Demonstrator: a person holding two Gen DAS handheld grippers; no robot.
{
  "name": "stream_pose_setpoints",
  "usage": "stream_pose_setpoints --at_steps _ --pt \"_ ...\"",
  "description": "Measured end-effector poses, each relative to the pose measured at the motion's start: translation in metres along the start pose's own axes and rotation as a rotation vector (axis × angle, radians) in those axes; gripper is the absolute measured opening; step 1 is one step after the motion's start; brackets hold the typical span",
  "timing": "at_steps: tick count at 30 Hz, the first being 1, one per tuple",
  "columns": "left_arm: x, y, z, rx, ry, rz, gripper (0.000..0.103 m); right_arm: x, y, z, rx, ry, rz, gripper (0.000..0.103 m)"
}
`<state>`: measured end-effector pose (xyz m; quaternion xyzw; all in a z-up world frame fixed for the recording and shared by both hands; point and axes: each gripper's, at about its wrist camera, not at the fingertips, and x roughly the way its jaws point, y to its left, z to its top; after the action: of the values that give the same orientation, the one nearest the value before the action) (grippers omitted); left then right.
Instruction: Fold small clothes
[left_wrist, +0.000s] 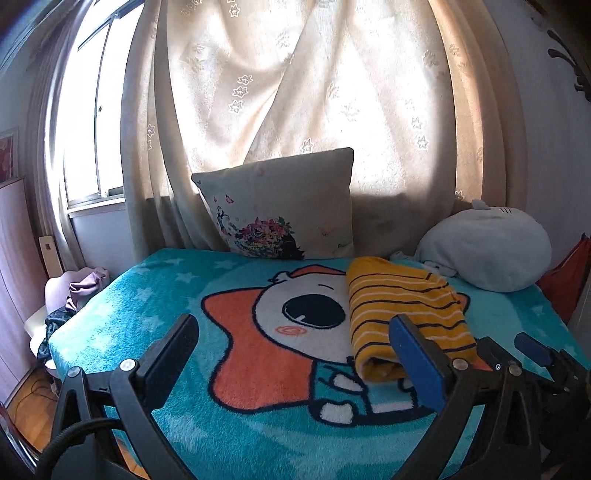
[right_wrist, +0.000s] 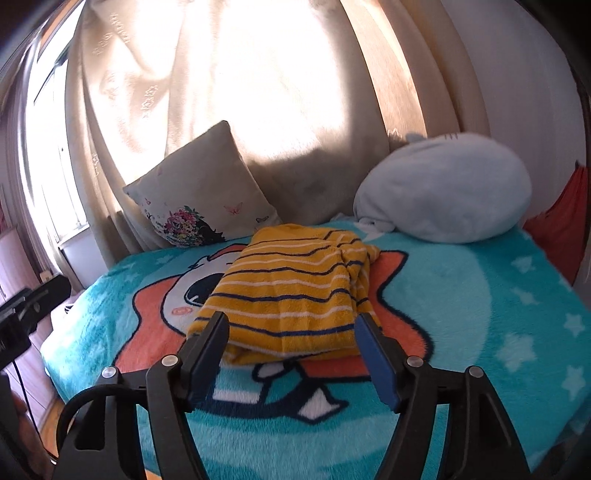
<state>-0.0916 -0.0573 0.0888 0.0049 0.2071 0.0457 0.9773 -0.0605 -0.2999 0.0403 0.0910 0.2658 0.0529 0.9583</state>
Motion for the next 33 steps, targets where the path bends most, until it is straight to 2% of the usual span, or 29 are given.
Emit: stream_pose_setpoints --at_steps 8,15,21,24,29,33 --pt "-0.013 0.012 0.0 -0.043 -0.039 0.054 0.103 -0.013 0.012 -0.004 -0.043 -0.017 -0.033 0.078" --pt "-0.017 0.024 0.003 -0.058 -0.065 0.041 0.103 -0.008 0.022 -0.007 -0.064 -0.012 -0.025 0.079" --pt "0.011 0.026 -0.003 -0.085 0.026 0.007 0.103 0.014 0.026 -0.01 -0.073 0.038 -0.028 0.079" --pt "0.034 0.023 -0.008 -0.097 0.092 -0.018 0.103 0.027 0.022 -0.014 -0.097 0.061 -0.065 0.079" --pt "0.071 0.011 -0.01 -0.064 0.174 -0.009 0.103 0.04 0.012 -0.012 -0.09 0.073 -0.102 0.079" --pt "0.089 0.009 -0.013 -0.053 0.19 0.012 0.103 0.058 -0.002 -0.003 -0.039 0.096 -0.127 0.079"
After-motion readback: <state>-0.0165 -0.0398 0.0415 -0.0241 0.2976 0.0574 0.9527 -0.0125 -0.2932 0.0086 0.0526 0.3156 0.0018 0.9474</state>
